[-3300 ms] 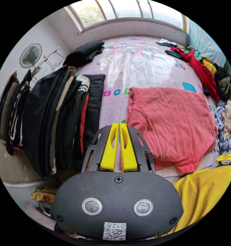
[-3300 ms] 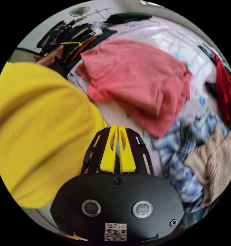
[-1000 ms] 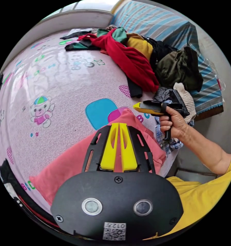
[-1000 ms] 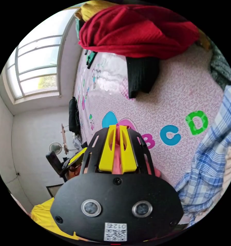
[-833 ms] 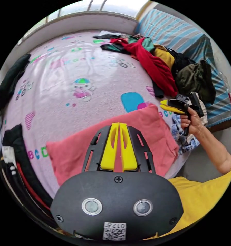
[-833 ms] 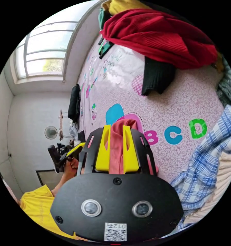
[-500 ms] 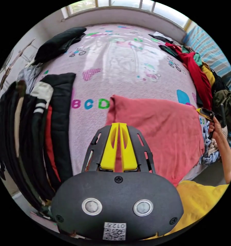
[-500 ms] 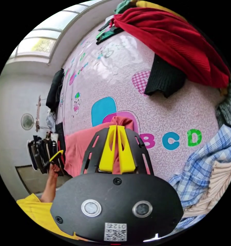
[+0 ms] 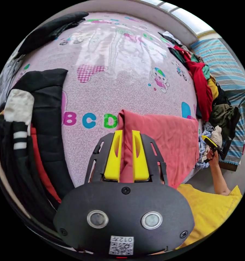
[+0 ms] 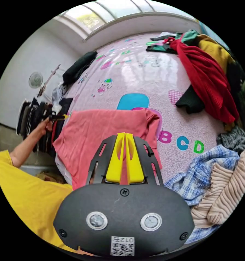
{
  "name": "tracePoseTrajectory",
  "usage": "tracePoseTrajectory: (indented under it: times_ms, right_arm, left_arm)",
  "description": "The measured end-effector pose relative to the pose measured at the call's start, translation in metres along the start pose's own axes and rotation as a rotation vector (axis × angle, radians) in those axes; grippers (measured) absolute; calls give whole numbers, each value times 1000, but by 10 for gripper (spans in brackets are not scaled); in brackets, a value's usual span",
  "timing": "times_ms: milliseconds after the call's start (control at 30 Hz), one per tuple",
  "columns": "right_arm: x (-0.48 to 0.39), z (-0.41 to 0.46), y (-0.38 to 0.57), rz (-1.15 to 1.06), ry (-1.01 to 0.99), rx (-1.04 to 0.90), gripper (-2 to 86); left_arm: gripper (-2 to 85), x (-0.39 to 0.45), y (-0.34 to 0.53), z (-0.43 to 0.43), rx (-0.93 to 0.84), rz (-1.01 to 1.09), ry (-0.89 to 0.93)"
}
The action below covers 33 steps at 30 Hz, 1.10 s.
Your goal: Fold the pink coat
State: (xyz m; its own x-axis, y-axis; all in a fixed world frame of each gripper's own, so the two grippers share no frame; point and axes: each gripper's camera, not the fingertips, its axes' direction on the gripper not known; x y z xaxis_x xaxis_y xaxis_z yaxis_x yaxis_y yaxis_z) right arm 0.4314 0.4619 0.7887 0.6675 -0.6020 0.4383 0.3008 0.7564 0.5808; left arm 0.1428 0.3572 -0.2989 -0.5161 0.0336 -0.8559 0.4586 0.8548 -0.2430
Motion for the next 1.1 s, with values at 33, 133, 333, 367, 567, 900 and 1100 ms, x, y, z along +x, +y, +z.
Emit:
tracePoseTrajectory:
  times_ms: [33, 133, 333, 367, 567, 900, 1100]
  right_arm:
    - [-9, 12, 8, -48, 6, -46, 5]
    - [-15, 46, 26, -65, 177, -144, 2]
    - [-20, 69, 47, -15, 170, -140, 0]
    - [-26, 67, 53, -47, 179, -127, 0]
    - [-40, 55, 102, -103, 199, -100, 1]
    - [-16, 91, 165, 6, 186, -156, 3]
    - [-4, 102, 185, 58, 297, -111, 4]
  left_arm:
    - [11, -1, -8, 13, -47, 8, -5]
    - [4, 1, -13, 36, -99, 91, -127]
    - [5, -21, 24, 7, 25, 6, -250]
    - [7, -25, 31, 3, 14, 16, -204]
    - [35, -55, 120, 1, -106, 6, 140]
    - [20, -58, 186, 39, -80, -94, 14]
    - [8, -41, 217, 21, 29, -169, -206]
